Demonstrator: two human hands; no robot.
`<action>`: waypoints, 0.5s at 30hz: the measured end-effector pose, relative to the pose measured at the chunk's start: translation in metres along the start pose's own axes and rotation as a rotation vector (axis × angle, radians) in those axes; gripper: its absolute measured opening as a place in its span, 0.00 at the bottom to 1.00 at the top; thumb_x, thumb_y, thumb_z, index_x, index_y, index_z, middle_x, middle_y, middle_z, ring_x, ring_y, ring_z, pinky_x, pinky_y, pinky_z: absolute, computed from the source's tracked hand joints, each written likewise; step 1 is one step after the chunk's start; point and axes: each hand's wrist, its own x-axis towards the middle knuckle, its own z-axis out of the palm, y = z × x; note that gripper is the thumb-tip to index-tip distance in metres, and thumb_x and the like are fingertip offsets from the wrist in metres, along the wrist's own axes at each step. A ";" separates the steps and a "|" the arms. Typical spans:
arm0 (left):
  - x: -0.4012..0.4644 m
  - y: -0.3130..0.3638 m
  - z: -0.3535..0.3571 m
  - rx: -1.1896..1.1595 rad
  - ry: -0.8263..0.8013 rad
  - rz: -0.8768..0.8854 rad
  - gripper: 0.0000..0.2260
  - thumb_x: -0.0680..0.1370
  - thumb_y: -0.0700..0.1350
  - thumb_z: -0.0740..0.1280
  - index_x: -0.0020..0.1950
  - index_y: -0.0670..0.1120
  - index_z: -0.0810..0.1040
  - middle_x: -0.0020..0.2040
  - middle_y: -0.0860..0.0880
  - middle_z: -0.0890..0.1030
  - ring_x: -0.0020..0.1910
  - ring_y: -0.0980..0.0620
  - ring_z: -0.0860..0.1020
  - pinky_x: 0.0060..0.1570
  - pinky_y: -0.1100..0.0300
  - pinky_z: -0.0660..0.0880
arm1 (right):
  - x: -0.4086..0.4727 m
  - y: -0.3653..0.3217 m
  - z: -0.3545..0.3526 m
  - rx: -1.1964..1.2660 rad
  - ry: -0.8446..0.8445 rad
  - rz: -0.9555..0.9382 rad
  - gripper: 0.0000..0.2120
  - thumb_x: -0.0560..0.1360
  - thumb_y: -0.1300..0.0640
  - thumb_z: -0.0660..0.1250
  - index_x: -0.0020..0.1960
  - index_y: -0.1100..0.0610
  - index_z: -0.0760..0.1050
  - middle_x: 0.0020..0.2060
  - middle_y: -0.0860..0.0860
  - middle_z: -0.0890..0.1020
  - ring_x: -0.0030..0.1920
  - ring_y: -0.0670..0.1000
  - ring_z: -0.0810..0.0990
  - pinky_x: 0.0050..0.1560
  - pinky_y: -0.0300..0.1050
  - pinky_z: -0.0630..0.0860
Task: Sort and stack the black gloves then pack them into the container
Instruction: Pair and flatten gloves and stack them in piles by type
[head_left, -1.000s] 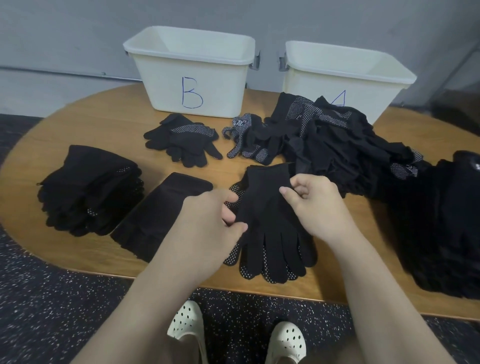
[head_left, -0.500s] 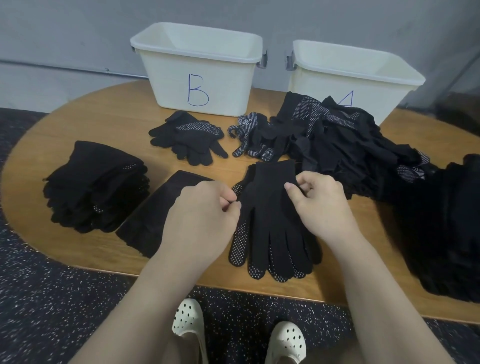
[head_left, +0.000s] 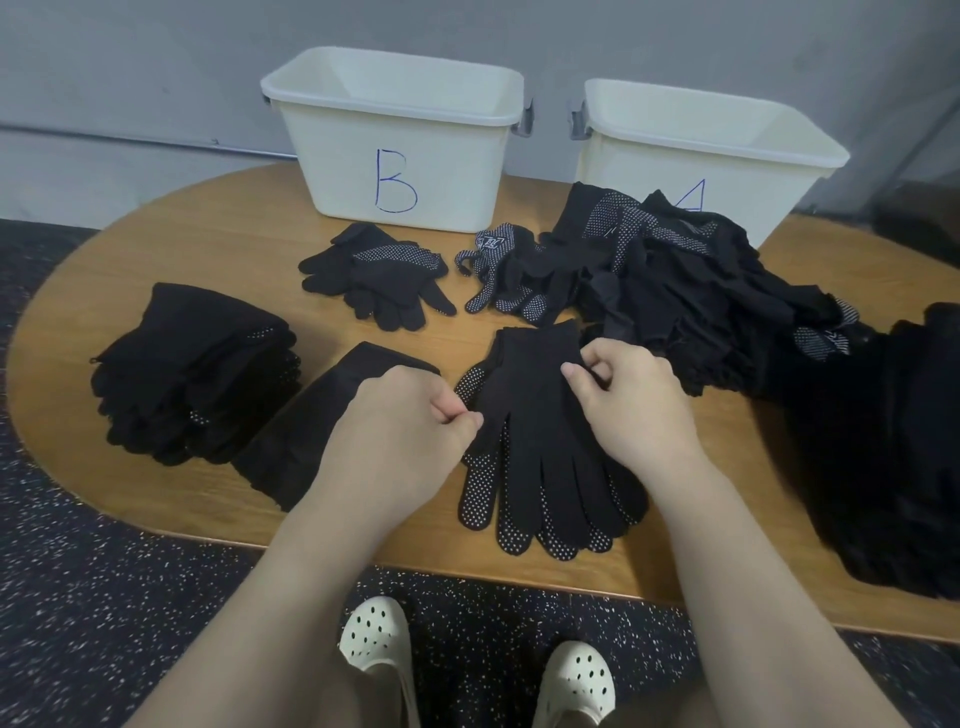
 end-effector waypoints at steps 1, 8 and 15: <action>0.000 0.000 0.000 0.007 -0.005 -0.003 0.10 0.78 0.52 0.73 0.37 0.53 0.82 0.31 0.55 0.83 0.35 0.56 0.82 0.43 0.56 0.81 | 0.000 0.000 0.000 0.003 0.002 0.001 0.08 0.82 0.48 0.66 0.47 0.51 0.76 0.35 0.45 0.78 0.40 0.49 0.75 0.39 0.46 0.67; -0.002 0.002 0.002 0.065 -0.042 0.013 0.09 0.79 0.51 0.72 0.41 0.50 0.83 0.32 0.54 0.83 0.37 0.56 0.82 0.45 0.55 0.81 | 0.000 0.002 0.002 0.031 0.023 0.001 0.10 0.82 0.47 0.67 0.46 0.52 0.75 0.32 0.46 0.77 0.38 0.50 0.76 0.37 0.46 0.67; -0.003 0.003 0.002 0.075 -0.040 0.016 0.09 0.79 0.51 0.71 0.41 0.50 0.82 0.33 0.54 0.83 0.37 0.55 0.82 0.45 0.54 0.81 | 0.001 0.005 0.004 0.136 0.073 -0.008 0.13 0.81 0.49 0.69 0.41 0.53 0.74 0.24 0.45 0.71 0.31 0.46 0.72 0.35 0.46 0.67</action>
